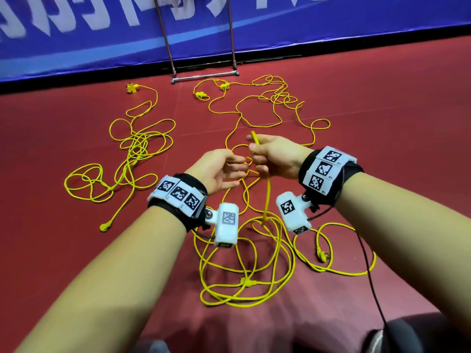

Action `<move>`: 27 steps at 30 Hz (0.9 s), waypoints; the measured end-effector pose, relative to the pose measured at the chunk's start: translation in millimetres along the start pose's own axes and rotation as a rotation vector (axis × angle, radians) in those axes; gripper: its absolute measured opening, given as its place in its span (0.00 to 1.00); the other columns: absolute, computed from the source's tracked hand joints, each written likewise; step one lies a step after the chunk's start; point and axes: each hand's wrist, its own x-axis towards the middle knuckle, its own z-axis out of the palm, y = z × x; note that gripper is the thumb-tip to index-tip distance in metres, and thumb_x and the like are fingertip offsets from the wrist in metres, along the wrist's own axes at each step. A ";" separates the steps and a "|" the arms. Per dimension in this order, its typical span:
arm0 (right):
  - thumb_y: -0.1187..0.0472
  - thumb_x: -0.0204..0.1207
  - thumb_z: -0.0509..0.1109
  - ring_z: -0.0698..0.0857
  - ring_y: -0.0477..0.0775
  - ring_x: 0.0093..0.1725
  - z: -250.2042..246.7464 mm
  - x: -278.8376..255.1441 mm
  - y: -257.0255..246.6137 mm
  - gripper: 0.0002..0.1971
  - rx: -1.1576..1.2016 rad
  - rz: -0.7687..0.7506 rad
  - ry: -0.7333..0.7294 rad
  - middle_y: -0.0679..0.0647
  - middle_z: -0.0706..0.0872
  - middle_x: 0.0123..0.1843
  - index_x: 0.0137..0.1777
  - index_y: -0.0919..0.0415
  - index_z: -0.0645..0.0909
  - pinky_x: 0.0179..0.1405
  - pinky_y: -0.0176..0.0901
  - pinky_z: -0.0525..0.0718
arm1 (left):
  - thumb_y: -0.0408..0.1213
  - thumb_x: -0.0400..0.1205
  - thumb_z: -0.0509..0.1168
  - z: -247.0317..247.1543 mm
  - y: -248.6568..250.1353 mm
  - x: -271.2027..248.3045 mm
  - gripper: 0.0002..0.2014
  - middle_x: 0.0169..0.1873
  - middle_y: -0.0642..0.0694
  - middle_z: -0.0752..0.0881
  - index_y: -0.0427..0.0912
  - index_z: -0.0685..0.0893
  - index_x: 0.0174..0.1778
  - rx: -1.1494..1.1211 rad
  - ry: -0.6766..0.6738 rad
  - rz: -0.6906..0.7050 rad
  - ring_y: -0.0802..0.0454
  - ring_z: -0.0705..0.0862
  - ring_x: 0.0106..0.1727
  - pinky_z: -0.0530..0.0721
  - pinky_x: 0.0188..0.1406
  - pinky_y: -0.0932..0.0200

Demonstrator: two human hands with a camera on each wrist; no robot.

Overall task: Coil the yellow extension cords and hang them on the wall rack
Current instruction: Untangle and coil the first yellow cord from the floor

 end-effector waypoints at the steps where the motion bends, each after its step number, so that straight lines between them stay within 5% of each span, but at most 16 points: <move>1: 0.67 0.88 0.55 0.64 0.44 0.17 4.8 -1.3 1.0 0.12 -0.066 -0.001 -0.073 0.44 0.66 0.19 0.67 0.55 0.71 0.22 0.32 0.66 | 0.41 0.85 0.56 -3.8 0.7 2.8 0.11 0.43 0.45 0.88 0.43 0.82 0.44 -0.095 0.024 -0.015 0.49 0.86 0.42 0.80 0.47 0.54; 4: 0.70 0.87 0.56 0.71 0.45 0.21 12.0 -2.3 7.5 0.15 -0.408 -0.002 -0.333 0.45 0.74 0.22 0.69 0.58 0.76 0.24 0.36 0.75 | 0.49 0.88 0.52 -12.3 1.6 4.4 0.18 0.29 0.47 0.82 0.45 0.75 0.37 -0.289 0.027 -0.063 0.48 0.84 0.31 0.83 0.37 0.58; 7: 0.72 0.86 0.59 0.85 0.54 0.29 10.7 -2.2 13.7 0.14 -0.722 0.027 -0.531 0.54 0.82 0.29 0.68 0.68 0.77 0.34 0.44 0.85 | 0.48 0.90 0.52 -13.9 -0.4 3.9 0.21 0.24 0.43 0.84 0.35 0.78 0.43 -0.411 0.020 -0.079 0.47 0.86 0.26 0.86 0.29 0.58; 9: 0.73 0.84 0.62 0.86 0.54 0.35 7.7 -2.6 17.3 0.16 -0.822 0.052 -0.595 0.56 0.86 0.34 0.65 0.58 0.82 0.40 0.44 0.86 | 0.42 0.91 0.50 -13.6 -1.0 7.0 0.19 0.23 0.45 0.80 0.33 0.78 0.42 -0.499 0.083 -0.045 0.50 0.82 0.21 0.83 0.22 0.62; 12: 0.73 0.80 0.68 0.84 0.48 0.44 -0.3 1.4 23.8 0.22 -0.954 0.045 -0.522 0.53 0.89 0.47 0.61 0.42 0.84 0.43 0.42 0.80 | 0.33 0.89 0.51 -14.2 0.6 8.6 0.12 0.22 0.50 0.68 0.37 0.77 0.46 -0.489 0.126 0.016 0.57 0.66 0.14 0.65 0.14 0.70; 14: 0.68 0.82 0.67 0.83 0.51 0.49 -5.1 5.6 26.2 0.18 -0.835 0.064 -0.284 0.54 0.87 0.52 0.68 0.49 0.79 0.43 0.43 0.80 | 0.32 0.88 0.54 -15.0 3.5 4.5 0.09 0.24 0.52 0.68 0.38 0.80 0.53 -0.368 0.062 0.092 0.59 0.61 0.15 0.58 0.14 0.68; 16: 0.58 0.87 0.60 0.84 0.58 0.46 -8.2 8.3 24.6 0.06 -0.449 0.109 -0.040 0.59 0.86 0.50 0.59 0.55 0.76 0.41 0.45 0.80 | 0.33 0.88 0.55 -10.8 7.2 -3.4 0.12 0.26 0.52 0.70 0.37 0.81 0.62 -0.210 -0.060 0.173 0.59 0.60 0.17 0.57 0.15 0.67; 20: 0.41 0.88 0.49 0.88 0.56 0.33 -18.5 12.3 5.6 0.23 0.212 0.210 0.049 0.56 0.86 0.34 0.47 0.60 0.75 0.37 0.43 0.84 | 0.34 0.89 0.55 8.1 8.8 -17.0 0.13 0.28 0.49 0.74 0.40 0.83 0.62 0.190 -0.380 0.216 0.60 0.62 0.17 0.58 0.18 0.68; 23: 0.52 0.89 0.54 0.80 0.49 0.22 -19.1 10.9 -2.3 0.17 0.349 0.165 0.103 0.51 0.79 0.24 0.46 0.62 0.76 0.25 0.34 0.81 | 0.32 0.88 0.57 14.2 3.2 -19.5 0.11 0.31 0.46 0.81 0.41 0.85 0.59 0.422 -0.515 0.163 0.57 0.69 0.20 0.64 0.20 0.65; 27: 0.63 0.88 0.55 0.71 0.48 0.22 -16.5 9.4 0.3 0.10 0.148 -0.009 0.115 0.50 0.71 0.25 0.61 0.60 0.77 0.25 0.35 0.72 | 0.20 0.81 0.54 11.9 -0.5 -14.5 0.18 0.45 0.41 0.87 0.39 0.87 0.54 0.376 -0.302 0.103 0.51 0.83 0.37 0.79 0.34 0.58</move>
